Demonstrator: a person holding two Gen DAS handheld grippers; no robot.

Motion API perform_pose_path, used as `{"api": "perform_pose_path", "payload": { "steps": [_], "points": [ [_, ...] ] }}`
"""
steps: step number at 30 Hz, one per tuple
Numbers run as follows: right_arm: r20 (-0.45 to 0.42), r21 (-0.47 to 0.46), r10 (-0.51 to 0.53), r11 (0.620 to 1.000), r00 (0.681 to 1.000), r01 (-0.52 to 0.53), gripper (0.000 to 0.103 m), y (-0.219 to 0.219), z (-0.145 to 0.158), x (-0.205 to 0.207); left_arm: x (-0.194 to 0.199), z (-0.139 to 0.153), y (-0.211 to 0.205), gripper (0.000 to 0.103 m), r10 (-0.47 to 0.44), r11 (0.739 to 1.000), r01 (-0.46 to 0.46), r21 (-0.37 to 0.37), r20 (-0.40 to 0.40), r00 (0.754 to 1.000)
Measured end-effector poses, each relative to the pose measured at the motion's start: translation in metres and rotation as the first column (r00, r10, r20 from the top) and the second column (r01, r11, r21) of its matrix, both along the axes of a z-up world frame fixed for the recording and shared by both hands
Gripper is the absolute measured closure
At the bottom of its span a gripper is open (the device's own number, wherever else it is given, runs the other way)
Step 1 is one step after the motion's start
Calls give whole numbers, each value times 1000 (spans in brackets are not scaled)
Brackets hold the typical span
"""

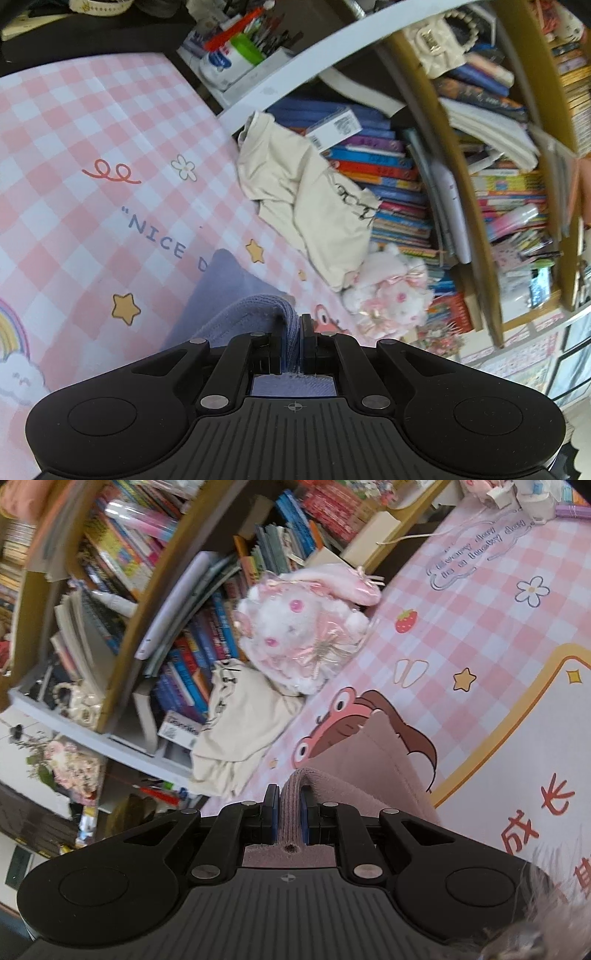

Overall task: Fold clothes
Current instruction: 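Lift the hem with both grippers and fold it up toward the collar, then lay the hem on the collar and open both grippers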

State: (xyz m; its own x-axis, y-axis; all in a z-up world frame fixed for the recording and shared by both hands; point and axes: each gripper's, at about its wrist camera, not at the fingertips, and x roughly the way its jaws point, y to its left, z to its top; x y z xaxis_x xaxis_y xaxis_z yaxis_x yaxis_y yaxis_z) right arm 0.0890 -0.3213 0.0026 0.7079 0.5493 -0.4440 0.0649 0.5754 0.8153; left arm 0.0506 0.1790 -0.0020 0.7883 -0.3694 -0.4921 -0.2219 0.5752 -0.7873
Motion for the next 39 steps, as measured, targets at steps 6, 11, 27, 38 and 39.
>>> {"api": "perform_pose_path", "payload": {
  "steps": [6,11,27,38,39],
  "points": [
    [-63,-33,-33,999,997,31,92,6,-18,19,29,-19,-4,97,-31,999,32,30,-51,998],
    [-104,-72,-38,997,994,30,91,12,-31,33,45,-31,-6,93,-53,995,61,81,-96,994],
    [42,-658,214,741,976,-134,52,64,-7,35,41,-8,-24,57,-205,804,179,567,-18,979],
    [49,-563,123,823,991,-74,97,56,-14,56,60,-12,-31,101,-210,826,165,540,22,978],
    [39,-543,97,838,995,-60,97,49,-17,58,60,-12,-29,101,-195,835,150,530,29,980]
  ]
}}
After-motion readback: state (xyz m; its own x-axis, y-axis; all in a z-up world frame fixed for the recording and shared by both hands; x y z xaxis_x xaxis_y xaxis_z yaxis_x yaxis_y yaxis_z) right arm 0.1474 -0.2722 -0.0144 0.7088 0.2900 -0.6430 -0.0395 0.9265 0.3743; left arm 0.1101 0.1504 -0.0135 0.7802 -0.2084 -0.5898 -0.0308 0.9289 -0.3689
